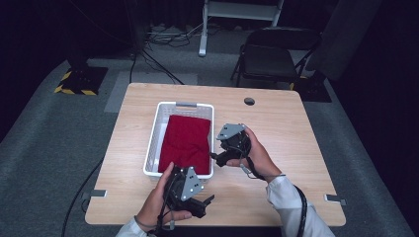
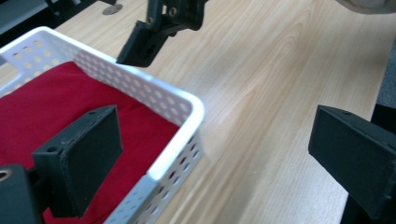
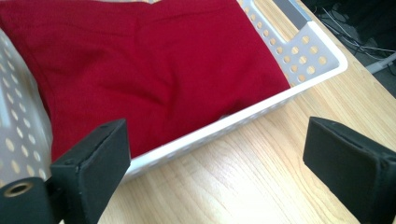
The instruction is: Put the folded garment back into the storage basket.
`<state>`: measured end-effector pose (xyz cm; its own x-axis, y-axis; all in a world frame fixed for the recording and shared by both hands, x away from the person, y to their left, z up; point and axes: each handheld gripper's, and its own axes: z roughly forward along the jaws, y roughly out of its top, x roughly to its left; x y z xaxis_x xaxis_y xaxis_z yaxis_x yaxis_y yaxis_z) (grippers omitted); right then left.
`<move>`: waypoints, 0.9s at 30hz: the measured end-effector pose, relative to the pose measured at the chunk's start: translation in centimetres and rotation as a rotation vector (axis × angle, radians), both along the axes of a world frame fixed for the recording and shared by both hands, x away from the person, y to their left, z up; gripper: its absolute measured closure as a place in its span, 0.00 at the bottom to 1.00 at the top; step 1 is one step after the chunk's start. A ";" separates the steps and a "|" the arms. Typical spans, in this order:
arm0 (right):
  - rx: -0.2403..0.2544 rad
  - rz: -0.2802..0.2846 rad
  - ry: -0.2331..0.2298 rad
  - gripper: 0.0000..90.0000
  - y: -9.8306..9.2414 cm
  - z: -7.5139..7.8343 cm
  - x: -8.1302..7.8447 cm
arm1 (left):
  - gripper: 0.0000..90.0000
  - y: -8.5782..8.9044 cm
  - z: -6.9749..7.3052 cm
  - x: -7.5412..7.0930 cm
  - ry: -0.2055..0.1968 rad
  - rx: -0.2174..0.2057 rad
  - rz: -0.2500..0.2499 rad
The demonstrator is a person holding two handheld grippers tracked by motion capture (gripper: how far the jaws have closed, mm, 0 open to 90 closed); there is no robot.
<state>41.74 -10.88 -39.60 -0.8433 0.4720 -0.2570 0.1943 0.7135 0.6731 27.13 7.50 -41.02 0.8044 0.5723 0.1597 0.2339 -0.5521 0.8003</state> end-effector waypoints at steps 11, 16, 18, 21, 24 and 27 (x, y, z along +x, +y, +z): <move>-0.011 -0.012 -0.010 0.08 -1.7 -0.1 -0.7 | 0.04 -2.1 -1.6 -0.6 0.013 0.058 -0.083; -0.023 -0.018 -0.013 0.08 -2.6 -0.2 -1.1 | 0.04 -2.7 -2.4 -0.5 0.037 0.071 -0.102; -0.027 -0.022 -0.013 0.08 -3.1 -0.2 -1.3 | 0.04 -2.8 -2.7 -0.5 0.042 0.083 -0.109; -0.028 -0.028 -0.018 0.08 -3.8 -0.3 -1.5 | 0.04 -3.0 -3.2 -0.5 0.046 0.096 -0.113; -0.030 -0.037 -0.019 0.08 -4.4 -0.4 -1.7 | 0.05 -3.3 -3.6 -0.6 0.056 0.101 -0.127; -0.034 -0.042 -0.017 0.08 -5.0 -0.5 -1.9 | 0.05 -3.5 -4.0 -0.7 0.061 0.111 -0.137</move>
